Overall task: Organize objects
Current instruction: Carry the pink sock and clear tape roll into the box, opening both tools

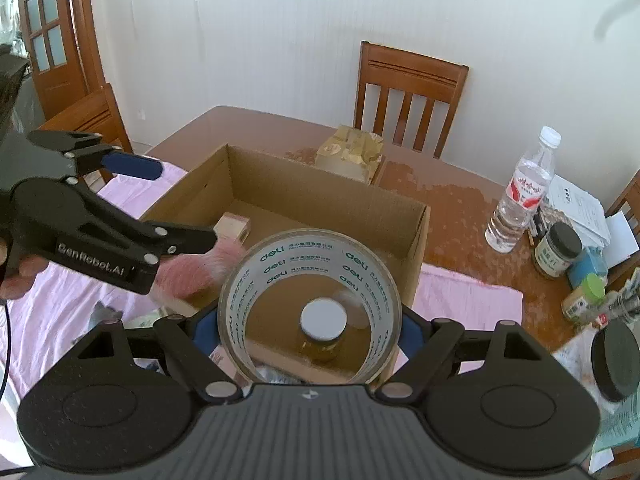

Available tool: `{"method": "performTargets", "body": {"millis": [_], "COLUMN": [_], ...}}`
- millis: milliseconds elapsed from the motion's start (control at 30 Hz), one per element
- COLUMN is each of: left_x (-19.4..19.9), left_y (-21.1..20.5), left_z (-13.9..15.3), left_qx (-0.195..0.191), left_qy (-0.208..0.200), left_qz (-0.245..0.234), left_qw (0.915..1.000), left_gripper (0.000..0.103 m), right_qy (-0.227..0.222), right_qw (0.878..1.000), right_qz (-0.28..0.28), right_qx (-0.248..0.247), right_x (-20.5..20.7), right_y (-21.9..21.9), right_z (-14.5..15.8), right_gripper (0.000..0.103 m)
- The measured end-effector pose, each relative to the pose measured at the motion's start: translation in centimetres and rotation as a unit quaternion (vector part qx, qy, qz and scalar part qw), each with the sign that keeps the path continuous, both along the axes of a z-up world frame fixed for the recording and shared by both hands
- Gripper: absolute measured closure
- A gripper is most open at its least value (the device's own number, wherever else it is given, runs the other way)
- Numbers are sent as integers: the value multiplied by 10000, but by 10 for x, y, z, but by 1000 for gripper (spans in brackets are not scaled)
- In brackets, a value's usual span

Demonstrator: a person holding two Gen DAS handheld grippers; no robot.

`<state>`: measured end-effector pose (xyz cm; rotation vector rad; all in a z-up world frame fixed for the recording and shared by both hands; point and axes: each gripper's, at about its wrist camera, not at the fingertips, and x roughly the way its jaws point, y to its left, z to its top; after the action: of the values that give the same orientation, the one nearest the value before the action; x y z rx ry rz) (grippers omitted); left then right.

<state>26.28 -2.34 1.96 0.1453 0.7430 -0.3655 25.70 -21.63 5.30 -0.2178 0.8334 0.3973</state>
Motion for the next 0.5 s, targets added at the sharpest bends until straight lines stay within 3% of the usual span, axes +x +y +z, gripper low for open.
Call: {"method": "performTargets", "body": {"millis": [500], "left_x": [-12], "left_y": [28], "left_z": [-8], "left_qx": [54], "left_qy": [163], "left_qz": [606], "left_qw": [9980], "left_gripper": [1], "right_qy": [84], "right_qw": [9992], "right_qz": [367], "right_qx": [-96], "right_x": [76], "right_y": [29], "right_z": [-17], "right_gripper": [16]}}
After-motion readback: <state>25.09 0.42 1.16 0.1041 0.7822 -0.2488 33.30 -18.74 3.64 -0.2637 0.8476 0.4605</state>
